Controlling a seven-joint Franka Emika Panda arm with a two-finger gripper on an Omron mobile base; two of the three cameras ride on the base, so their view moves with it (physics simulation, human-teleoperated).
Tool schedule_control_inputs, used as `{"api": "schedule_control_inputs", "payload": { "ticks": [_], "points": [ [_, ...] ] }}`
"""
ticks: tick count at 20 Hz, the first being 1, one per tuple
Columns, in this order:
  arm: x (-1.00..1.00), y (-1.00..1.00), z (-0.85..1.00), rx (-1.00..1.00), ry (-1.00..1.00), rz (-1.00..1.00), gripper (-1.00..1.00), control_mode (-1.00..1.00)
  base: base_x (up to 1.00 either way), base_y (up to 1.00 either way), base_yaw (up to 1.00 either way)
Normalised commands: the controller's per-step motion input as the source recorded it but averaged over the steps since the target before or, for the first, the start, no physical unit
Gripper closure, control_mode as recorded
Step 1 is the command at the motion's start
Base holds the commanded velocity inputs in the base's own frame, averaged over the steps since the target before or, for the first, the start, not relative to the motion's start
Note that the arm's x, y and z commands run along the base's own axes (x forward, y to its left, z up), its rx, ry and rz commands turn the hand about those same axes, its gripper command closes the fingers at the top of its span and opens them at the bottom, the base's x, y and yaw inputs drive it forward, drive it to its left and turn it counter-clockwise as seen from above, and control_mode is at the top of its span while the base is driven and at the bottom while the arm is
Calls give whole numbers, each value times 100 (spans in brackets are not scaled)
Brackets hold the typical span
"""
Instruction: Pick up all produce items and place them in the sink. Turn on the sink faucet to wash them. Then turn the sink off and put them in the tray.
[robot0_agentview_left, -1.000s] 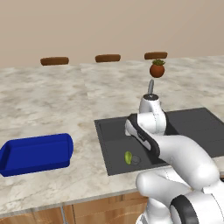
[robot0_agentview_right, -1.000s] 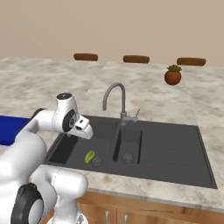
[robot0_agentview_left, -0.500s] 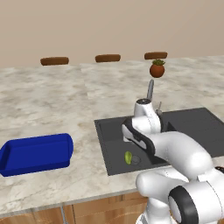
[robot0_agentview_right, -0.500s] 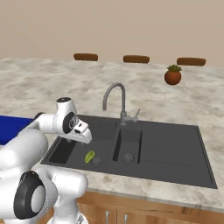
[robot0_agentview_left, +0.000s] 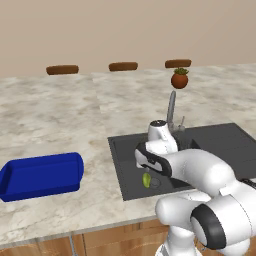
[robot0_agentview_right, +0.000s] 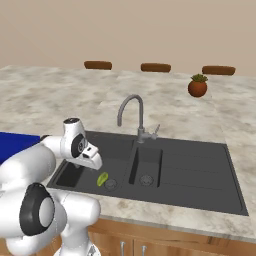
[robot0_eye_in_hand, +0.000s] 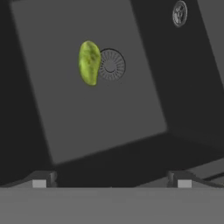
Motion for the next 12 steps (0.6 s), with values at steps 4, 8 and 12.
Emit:
{"api": "schedule_control_inputs", "payload": {
  "ticks": [4, 8, 12],
  "points": [
    [13, 6, -25, 0, 0, -4, -100, -100, 0, 0, 0],
    [14, 0, -23, 0, 0, -3, -100, -100, 0, 0, 0],
    [15, 0, -22, 0, 0, -2, -100, -100, 0, 0, 0]
  ]
}}
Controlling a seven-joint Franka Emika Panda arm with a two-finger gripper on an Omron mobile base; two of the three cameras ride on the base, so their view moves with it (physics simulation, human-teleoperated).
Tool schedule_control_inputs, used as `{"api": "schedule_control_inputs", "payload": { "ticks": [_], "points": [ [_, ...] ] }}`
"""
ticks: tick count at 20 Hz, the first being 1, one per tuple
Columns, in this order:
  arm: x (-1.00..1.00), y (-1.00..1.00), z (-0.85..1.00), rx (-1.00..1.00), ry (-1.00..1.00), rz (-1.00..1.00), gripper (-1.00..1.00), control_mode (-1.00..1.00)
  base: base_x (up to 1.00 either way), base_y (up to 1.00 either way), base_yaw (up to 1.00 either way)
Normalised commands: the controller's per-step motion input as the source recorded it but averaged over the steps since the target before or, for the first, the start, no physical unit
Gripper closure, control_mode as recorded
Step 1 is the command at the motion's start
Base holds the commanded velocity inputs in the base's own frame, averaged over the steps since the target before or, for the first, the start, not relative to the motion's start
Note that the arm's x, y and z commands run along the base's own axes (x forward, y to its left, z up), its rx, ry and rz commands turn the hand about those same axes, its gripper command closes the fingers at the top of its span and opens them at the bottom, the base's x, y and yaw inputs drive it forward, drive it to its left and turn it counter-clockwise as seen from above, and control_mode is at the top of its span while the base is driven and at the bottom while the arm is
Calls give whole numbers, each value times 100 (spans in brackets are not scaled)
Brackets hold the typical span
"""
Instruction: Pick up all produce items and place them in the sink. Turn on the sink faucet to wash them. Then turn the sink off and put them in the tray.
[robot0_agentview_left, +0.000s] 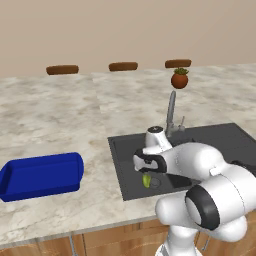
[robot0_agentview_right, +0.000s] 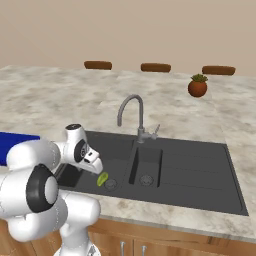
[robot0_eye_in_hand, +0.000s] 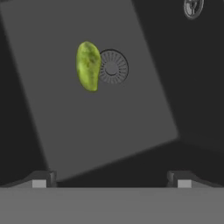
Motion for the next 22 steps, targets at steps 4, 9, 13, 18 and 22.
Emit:
{"api": "schedule_control_inputs", "payload": {
  "ticks": [4, 9, 13, 18, 22],
  "points": [
    [21, 0, -23, 0, 0, -2, -100, -100, 0, 0, 0],
    [22, 0, -20, 0, 0, -1, -100, -100, 0, 0, 0],
    [16, -1, -16, 0, 0, 0, -100, -100, 0, 0, 0],
    [20, 0, -15, 0, -2, 0, -100, -100, 0, 0, 0],
    [19, 0, -17, 0, -2, 0, -100, -100, 0, 0, 0]
  ]
}}
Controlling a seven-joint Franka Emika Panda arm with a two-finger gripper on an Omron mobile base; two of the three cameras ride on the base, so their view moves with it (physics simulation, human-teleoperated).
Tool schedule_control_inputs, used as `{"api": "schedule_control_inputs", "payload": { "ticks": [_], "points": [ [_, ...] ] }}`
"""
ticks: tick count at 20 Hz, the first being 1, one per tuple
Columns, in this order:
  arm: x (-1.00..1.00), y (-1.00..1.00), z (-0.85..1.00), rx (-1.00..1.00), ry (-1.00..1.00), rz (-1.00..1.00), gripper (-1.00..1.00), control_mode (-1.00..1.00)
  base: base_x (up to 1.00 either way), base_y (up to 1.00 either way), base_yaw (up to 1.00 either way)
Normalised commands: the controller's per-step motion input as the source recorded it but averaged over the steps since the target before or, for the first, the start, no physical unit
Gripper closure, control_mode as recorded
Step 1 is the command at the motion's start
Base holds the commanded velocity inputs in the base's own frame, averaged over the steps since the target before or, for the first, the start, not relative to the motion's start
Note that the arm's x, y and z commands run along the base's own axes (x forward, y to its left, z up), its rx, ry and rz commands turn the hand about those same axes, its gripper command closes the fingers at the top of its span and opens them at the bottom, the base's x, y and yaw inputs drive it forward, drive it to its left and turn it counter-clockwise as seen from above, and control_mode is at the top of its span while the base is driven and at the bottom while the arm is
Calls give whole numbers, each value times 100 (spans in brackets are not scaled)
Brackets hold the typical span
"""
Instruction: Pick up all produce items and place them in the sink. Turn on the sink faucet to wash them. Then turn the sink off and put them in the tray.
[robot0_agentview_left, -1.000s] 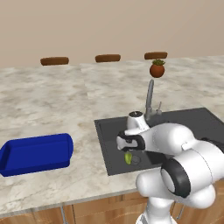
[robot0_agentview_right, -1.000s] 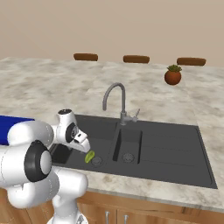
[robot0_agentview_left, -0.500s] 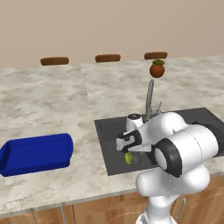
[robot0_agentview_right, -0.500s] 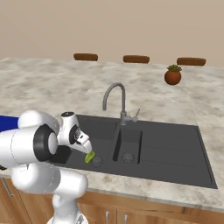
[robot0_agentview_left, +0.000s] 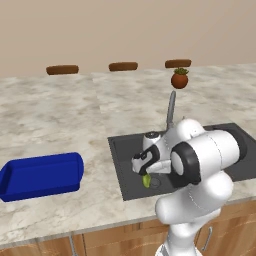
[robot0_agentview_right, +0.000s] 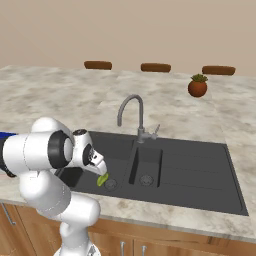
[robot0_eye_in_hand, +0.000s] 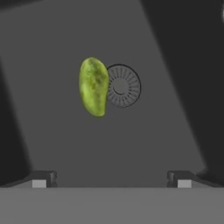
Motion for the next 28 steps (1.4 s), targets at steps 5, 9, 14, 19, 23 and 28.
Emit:
{"api": "schedule_control_inputs", "payload": {
  "ticks": [5, 9, 14, 19, 23, 28],
  "points": [
    [17, -1, -16, 0, -3, 0, -100, -100, 0, 0, 0],
    [18, -1, -18, 0, -3, 0, -100, -100, 0, 0, 0],
    [17, -1, -17, 0, -5, 0, -100, -100, 0, 0, 0],
    [21, 0, -19, 0, -5, 0, -100, -100, 0, 0, 0],
    [21, 0, -19, 0, -5, 0, -100, -100, 0, 0, 0],
    [9, 0, -25, 0, -3, 0, -100, -100, 0, 0, 0]
  ]
}}
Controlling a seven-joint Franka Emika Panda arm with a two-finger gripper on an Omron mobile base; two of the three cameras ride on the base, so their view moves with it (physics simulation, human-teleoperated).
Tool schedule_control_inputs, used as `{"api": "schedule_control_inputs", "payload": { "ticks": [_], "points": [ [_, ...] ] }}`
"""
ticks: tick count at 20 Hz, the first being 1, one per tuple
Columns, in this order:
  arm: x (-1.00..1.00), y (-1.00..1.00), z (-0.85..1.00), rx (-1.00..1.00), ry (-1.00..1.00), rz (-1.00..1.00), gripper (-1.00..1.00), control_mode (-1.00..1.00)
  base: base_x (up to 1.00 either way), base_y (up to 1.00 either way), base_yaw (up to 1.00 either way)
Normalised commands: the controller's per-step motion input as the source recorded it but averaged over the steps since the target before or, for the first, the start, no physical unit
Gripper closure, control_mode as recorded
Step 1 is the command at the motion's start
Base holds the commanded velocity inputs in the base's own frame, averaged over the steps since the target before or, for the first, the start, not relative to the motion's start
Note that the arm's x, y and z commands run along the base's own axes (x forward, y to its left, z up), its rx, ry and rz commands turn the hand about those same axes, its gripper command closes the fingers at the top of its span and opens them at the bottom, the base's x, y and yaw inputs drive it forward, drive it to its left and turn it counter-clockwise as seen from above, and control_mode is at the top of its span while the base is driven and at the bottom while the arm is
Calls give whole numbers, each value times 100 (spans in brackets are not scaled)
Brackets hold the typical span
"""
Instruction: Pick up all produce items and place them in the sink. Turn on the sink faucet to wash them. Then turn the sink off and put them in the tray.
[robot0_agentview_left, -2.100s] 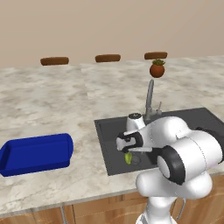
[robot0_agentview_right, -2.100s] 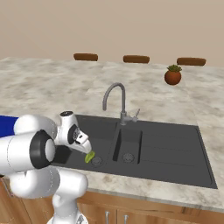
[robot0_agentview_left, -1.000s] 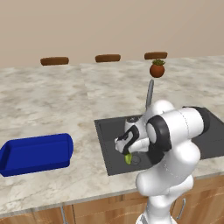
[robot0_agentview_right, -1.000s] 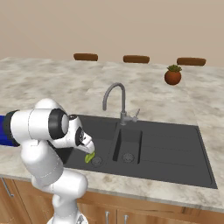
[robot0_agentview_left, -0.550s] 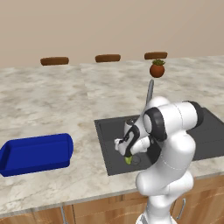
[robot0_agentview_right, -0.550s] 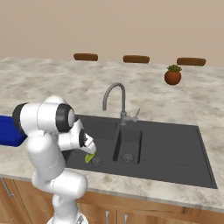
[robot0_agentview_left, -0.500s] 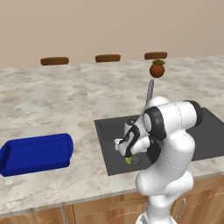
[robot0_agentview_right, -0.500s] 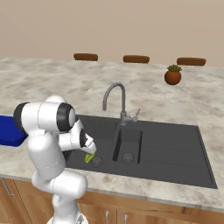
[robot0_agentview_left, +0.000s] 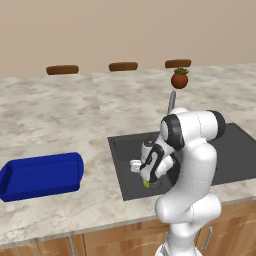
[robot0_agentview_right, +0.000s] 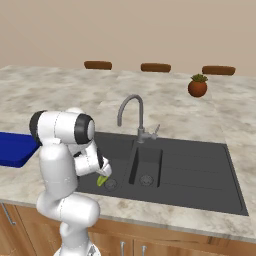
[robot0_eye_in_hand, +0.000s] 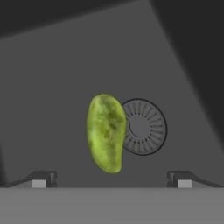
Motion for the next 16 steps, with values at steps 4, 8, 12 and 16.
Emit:
{"api": "schedule_control_inputs", "payload": {
  "ticks": [4, 8, 12, 16],
  "points": [
    [6, -1, -27, 0, -1, 0, -100, -100, 0, 0, 0],
    [10, 0, -24, 0, 0, 0, -100, -100, 0, 0, 0],
    [12, 0, -26, 0, -2, 0, -100, -100, 0, 0, 0],
    [17, 0, -30, 0, -4, 0, -100, -100, 0, 0, 0]
  ]
}}
